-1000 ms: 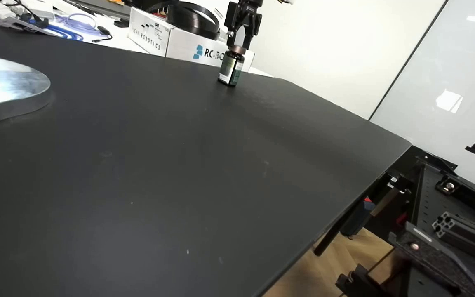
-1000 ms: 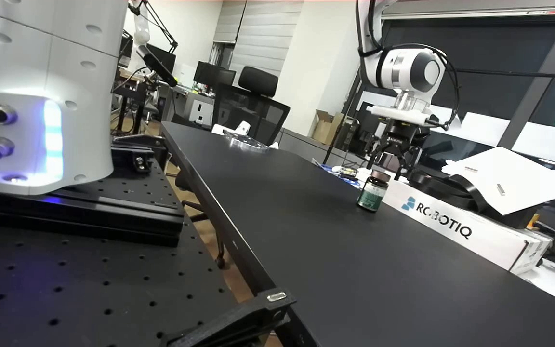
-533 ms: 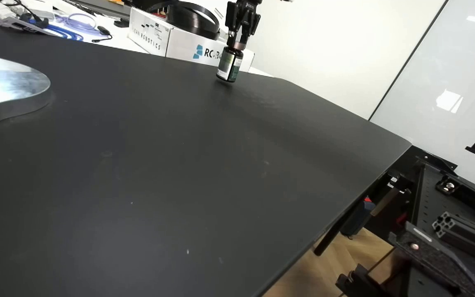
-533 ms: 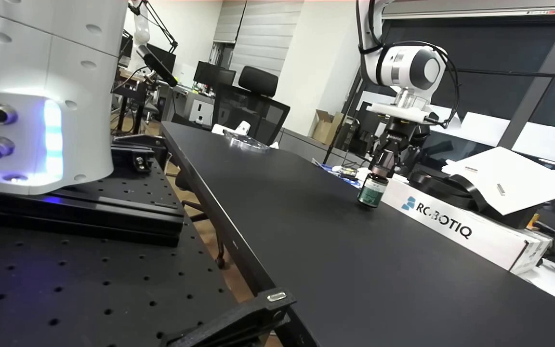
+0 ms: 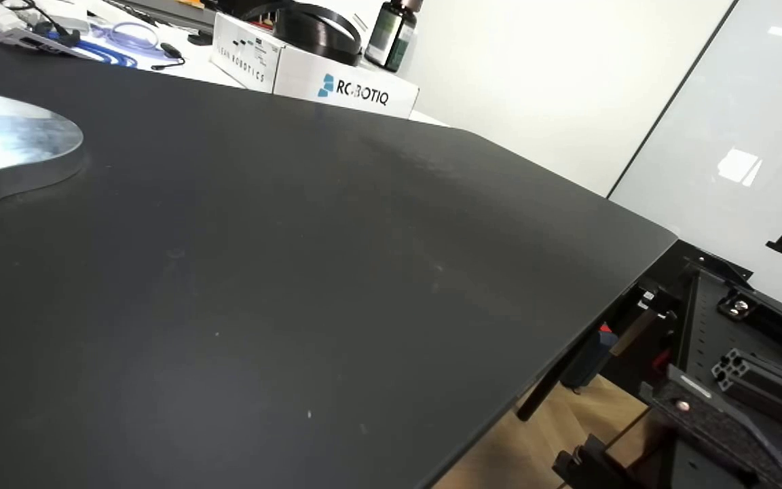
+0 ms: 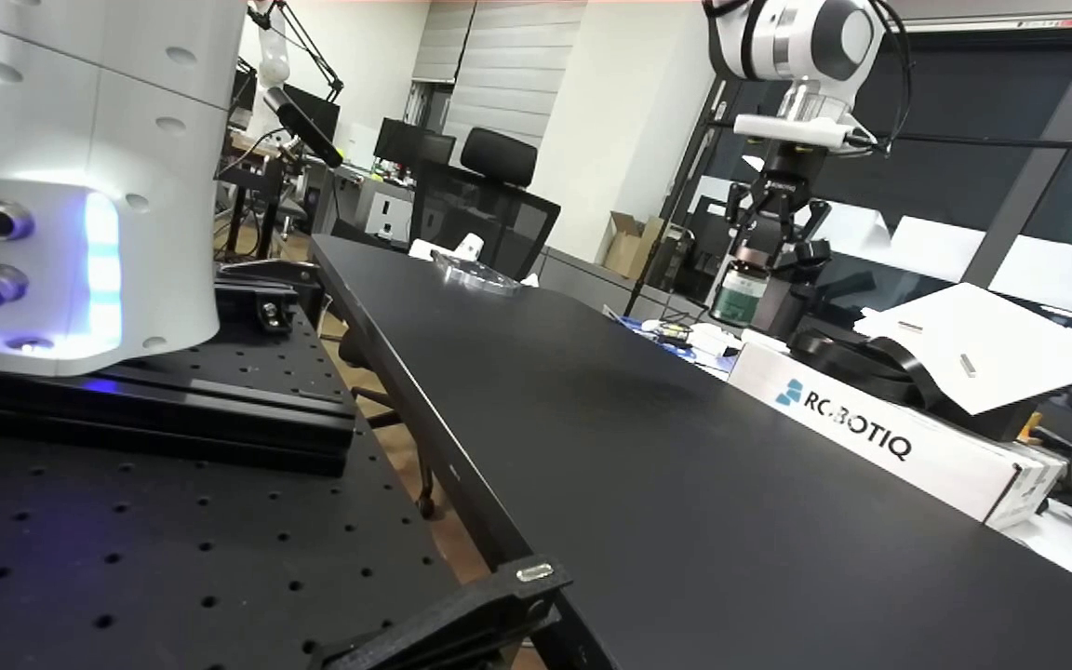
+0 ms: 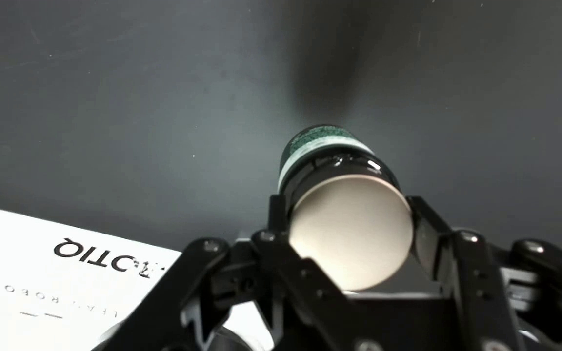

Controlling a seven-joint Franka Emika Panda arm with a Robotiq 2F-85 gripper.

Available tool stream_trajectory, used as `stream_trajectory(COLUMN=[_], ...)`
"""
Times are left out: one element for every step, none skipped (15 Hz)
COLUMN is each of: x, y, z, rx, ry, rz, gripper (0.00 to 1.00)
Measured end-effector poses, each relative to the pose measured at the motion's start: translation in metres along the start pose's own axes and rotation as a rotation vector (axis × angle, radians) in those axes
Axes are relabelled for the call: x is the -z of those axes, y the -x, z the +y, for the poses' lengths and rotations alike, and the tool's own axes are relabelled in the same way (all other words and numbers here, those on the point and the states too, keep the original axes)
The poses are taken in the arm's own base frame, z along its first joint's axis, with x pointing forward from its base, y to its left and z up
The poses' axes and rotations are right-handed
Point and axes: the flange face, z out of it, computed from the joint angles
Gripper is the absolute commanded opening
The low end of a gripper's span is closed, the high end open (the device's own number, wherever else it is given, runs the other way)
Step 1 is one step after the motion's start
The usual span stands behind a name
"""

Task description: Move the bottle to the front of the table

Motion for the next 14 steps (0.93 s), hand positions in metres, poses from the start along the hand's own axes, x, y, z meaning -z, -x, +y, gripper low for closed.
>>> stream_trajectory(x=[0.012,0.024,0.033,0.041,0.048,0.054,0.059,0.063,0.065,0.065,0.063,0.059,0.054,0.047], y=[0.011,0.022,0.035,0.048,0.062,0.076,0.091,0.106,0.123,0.139,0.157,0.174,0.192,0.209], z=[-0.003,-0.007,-0.010,-0.014,-0.019,-0.023,-0.027,-0.030,-0.034,-0.037,-0.041,-0.046,-0.051,-0.058], rx=[0.016,0.033,0.053,0.076,0.100,0.125,0.149,0.171,0.193,0.213,0.233,0.253,0.275,0.293], ry=[0.000,0.000,0.000,-0.002,-0.004,-0.005,-0.006,-0.007,-0.009,-0.012,-0.018,-0.028,-0.041,-0.053], rz=[-0.003,-0.007,-0.014,-0.023,-0.032,-0.039,-0.046,-0.054,-0.065,-0.078,-0.094,-0.110,-0.121,-0.129], gripper=[0.36,0.36,0.36,0.36,0.36,0.36,0.36,0.36,0.36,0.36,0.36,0.36,0.36,0.36])
